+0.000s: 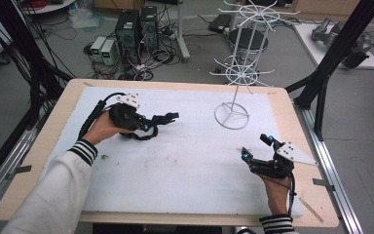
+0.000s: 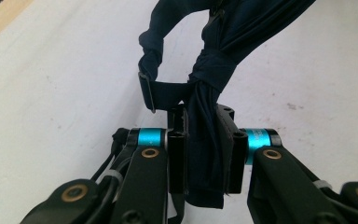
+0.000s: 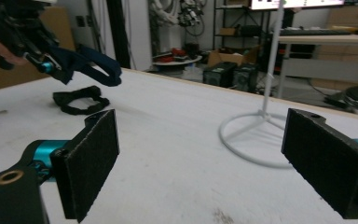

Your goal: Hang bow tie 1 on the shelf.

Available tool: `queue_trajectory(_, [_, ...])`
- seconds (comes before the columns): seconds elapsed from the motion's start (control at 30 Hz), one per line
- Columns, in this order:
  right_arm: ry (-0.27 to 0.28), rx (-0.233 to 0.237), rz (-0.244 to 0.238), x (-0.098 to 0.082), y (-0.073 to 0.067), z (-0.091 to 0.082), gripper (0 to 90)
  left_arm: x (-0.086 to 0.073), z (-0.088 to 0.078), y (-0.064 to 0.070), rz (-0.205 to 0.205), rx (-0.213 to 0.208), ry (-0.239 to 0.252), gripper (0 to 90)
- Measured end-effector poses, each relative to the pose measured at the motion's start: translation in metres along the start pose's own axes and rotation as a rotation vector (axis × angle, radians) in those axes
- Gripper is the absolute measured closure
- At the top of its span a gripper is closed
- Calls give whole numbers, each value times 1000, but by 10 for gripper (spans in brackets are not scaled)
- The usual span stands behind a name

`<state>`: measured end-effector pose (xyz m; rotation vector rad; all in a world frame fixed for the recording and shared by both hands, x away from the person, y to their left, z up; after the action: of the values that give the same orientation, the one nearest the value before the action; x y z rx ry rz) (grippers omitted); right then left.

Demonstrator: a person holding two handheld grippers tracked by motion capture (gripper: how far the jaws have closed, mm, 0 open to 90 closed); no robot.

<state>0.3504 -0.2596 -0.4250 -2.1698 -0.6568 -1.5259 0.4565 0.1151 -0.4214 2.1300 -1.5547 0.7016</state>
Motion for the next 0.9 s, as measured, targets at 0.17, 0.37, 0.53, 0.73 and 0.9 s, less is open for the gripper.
queue_trajectory(0.17, [-19, 73, -42, 19, -6, 7, 105, 7, -5, 6, 3, -2, 40, 764])
queue_trajectory(0.37, [-56, 165, -100, 36, -19, 19, 106, 17, -11, 14, 5, -9, 69, 764])
queue_trajectory(0.53, [-82, 222, -134, 45, -27, 27, 105, 24, -13, 19, 3, -19, 86, 763])
queue_trajectory(0.73, [-89, 309, -153, 60, -38, 35, 105, 30, -13, 23, -8, -36, 113, 762])
queue_trajectory(0.9, [-93, 347, -178, 72, -43, 39, 105, 36, -13, 29, -21, -66, 150, 762])
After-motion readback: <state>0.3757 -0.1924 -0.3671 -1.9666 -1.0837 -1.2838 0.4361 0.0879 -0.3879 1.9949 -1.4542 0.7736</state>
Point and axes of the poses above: each handheld gripper's, and its own axes: z roughly forward along the jaws, x roughly out of its top, y roughly to its right, the point moved 8 cm from there along z, roughly forward along the jaws, and after that the axes turned 11 degrees about -y, right-handed, at the moved point
